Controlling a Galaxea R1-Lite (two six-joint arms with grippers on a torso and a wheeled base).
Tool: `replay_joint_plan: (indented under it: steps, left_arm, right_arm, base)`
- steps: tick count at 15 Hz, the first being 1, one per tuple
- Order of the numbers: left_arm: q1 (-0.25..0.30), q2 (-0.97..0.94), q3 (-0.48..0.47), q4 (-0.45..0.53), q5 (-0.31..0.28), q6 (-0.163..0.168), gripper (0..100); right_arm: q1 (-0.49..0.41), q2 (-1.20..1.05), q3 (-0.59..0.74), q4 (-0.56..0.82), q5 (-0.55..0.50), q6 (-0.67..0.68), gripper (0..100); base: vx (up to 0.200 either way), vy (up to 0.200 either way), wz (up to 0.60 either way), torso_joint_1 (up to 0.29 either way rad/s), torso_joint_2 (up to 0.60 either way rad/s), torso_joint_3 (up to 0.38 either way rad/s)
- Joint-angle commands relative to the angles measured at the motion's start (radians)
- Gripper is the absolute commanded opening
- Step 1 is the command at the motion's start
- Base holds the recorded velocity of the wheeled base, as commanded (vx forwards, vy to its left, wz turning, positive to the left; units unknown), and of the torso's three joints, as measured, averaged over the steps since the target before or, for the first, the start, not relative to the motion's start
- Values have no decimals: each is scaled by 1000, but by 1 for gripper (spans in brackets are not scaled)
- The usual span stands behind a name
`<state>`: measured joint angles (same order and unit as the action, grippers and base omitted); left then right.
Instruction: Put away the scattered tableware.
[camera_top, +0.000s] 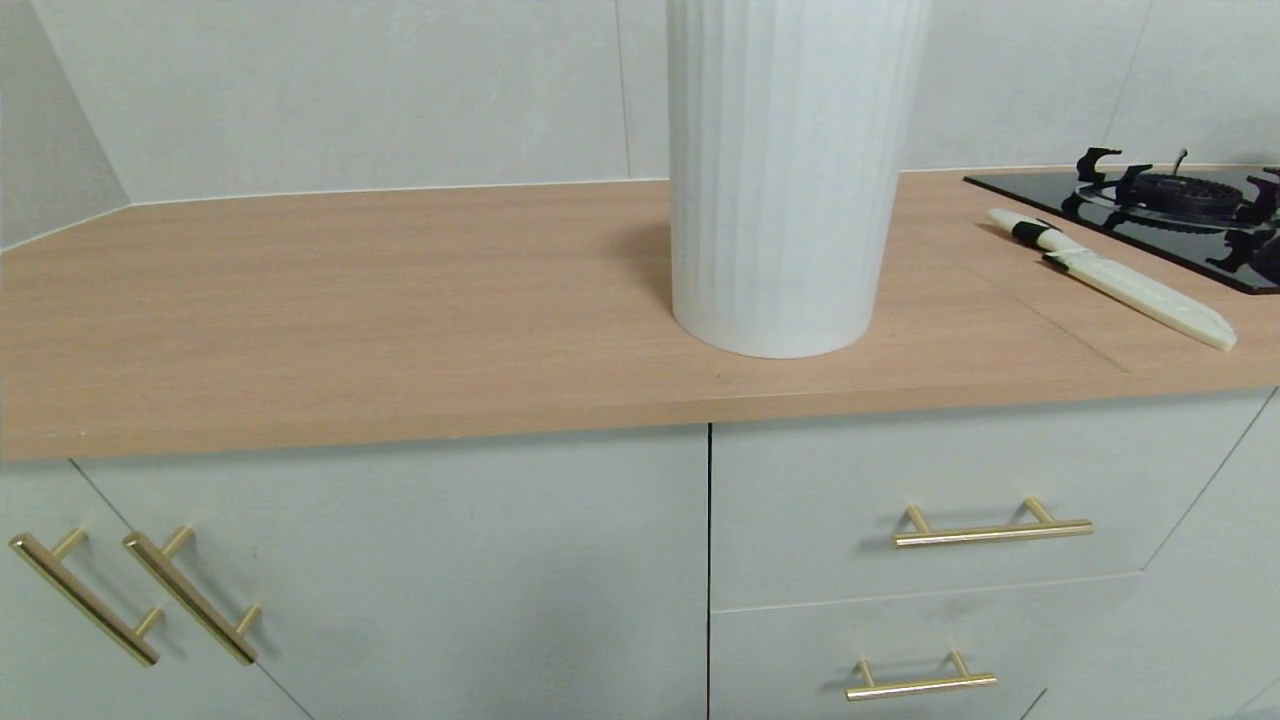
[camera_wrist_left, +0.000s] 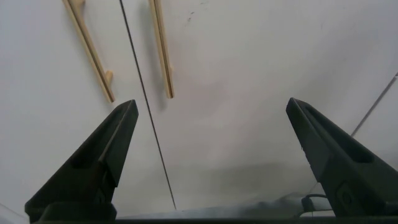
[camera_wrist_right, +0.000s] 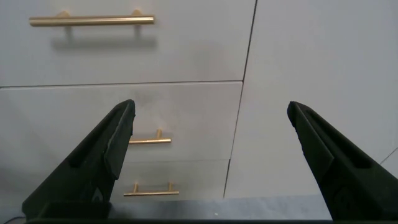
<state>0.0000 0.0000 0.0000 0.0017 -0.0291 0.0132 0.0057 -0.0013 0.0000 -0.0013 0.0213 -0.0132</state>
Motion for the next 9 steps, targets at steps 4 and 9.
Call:
replay_joint_plan:
  steps: [4,9]
  left_arm:
    - [0,0,0,0,0,1,100]
    - [0,0,0,0,0,1,100]
  right_arm:
    - [0,1,0,0,0,-1,100]
    - [0,1,0,0,0,-1,100]
  base:
    - [0,0,0,0,0,0]
    - [0,-200,0,2,3,1]
